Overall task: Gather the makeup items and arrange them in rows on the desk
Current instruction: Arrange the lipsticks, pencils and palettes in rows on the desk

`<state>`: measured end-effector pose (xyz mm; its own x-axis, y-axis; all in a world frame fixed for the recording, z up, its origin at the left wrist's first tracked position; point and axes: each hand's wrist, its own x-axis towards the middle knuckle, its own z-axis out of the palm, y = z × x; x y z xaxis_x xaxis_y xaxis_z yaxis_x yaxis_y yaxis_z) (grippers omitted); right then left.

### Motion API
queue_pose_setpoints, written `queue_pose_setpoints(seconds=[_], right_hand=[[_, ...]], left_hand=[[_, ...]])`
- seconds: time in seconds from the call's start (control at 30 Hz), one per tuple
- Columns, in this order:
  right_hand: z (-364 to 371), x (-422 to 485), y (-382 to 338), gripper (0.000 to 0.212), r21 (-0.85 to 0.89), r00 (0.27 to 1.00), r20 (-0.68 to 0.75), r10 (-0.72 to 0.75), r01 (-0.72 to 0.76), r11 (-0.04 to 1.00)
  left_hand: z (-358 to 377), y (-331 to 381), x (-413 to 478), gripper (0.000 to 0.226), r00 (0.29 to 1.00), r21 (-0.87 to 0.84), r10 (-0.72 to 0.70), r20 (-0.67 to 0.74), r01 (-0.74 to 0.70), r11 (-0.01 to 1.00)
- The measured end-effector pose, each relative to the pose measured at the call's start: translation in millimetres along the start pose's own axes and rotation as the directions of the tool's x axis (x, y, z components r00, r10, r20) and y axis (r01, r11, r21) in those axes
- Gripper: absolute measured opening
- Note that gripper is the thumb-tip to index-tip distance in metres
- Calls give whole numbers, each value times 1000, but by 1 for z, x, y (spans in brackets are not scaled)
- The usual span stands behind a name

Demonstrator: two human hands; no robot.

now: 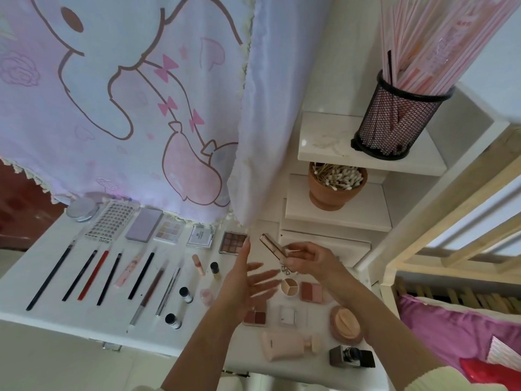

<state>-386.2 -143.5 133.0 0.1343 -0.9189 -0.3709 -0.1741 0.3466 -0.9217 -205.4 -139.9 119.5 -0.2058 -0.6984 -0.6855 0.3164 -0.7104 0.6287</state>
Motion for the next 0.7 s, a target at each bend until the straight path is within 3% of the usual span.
queue_pose_setpoints(seconds=[0.1,0.23,0.43,0.7], right_hand=[[-3,2,-7,73,-164,999,52,9,0,986],[-5,2,-12,75,-226,992,128,13,16,974],[-3,-1,-20,70,-273,987,158,-19,62,960],[6,-9,-40,34,-458,974,96,-207,228,859]], left_hand=[[-1,4,-3,90,962,-76,-184,202,203,976],[-3,10,-2,96,910,-168,-186,371,263,950],[-5,10,2,87,916,-272,-133,378,247,930],[-5,13,5,87,944,-235,-108,310,186,954]])
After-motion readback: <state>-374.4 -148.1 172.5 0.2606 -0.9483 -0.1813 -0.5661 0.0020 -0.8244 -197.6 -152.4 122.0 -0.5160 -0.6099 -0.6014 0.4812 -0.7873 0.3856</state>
